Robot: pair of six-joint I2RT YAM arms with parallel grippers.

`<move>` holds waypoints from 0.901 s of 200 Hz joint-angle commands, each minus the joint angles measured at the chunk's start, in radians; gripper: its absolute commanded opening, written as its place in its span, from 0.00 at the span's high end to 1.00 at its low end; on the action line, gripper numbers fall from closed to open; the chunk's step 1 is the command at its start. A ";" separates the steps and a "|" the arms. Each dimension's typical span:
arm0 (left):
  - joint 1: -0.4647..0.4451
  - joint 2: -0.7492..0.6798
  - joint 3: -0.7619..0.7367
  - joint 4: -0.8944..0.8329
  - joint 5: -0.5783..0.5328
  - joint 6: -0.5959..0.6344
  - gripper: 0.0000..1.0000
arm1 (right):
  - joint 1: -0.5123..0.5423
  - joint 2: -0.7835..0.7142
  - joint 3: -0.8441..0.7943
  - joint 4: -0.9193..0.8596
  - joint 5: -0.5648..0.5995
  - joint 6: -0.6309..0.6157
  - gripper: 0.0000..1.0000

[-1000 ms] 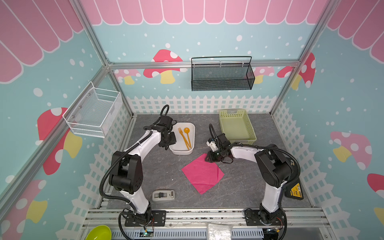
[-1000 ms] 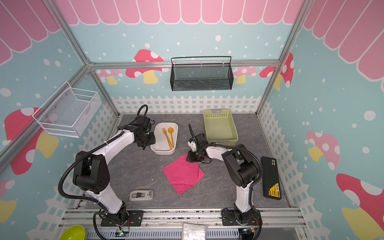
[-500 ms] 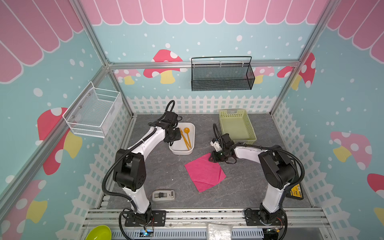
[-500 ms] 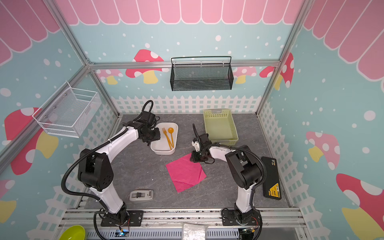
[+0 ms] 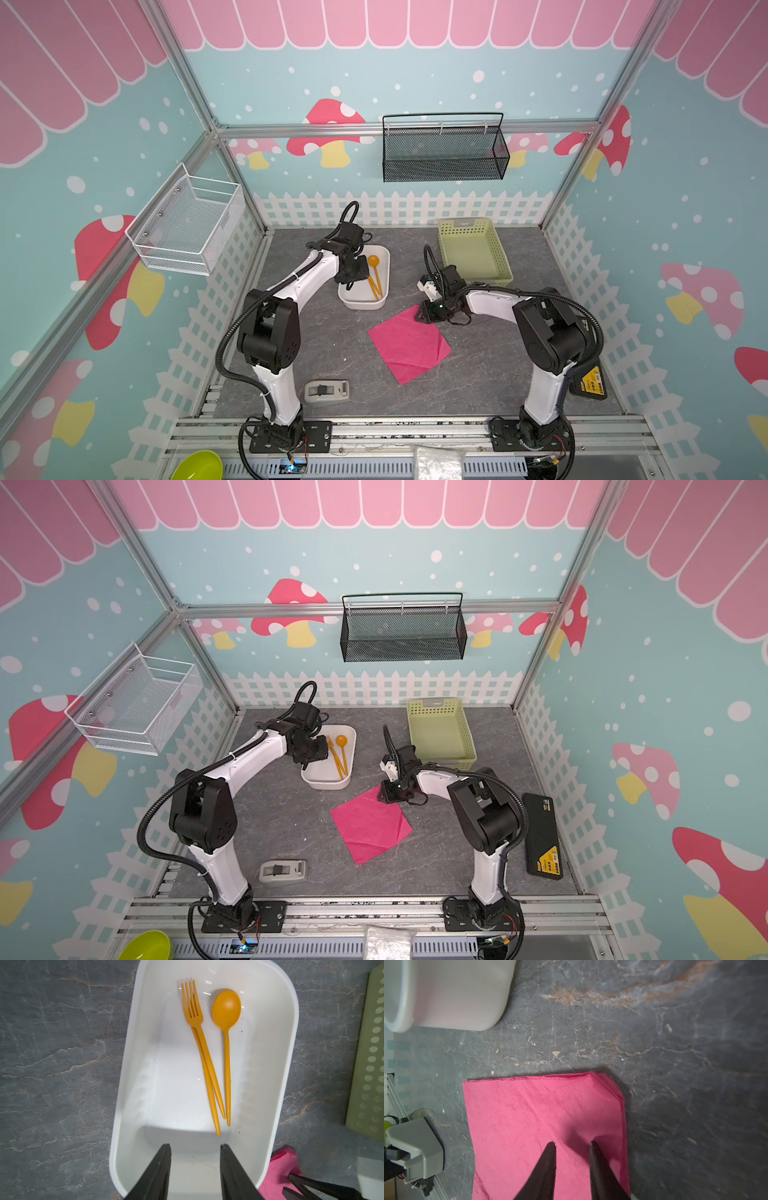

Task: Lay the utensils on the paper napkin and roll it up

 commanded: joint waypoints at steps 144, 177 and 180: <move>-0.007 0.031 0.053 -0.016 0.005 0.004 0.59 | 0.003 -0.208 -0.115 -0.084 -0.181 0.032 0.67; -0.007 0.040 0.060 -0.016 0.004 0.006 0.59 | 0.004 -0.259 -0.205 -0.125 -0.152 0.021 0.67; -0.007 0.040 0.060 -0.016 0.004 0.006 0.59 | 0.005 -0.258 -0.209 -0.129 -0.151 0.018 0.67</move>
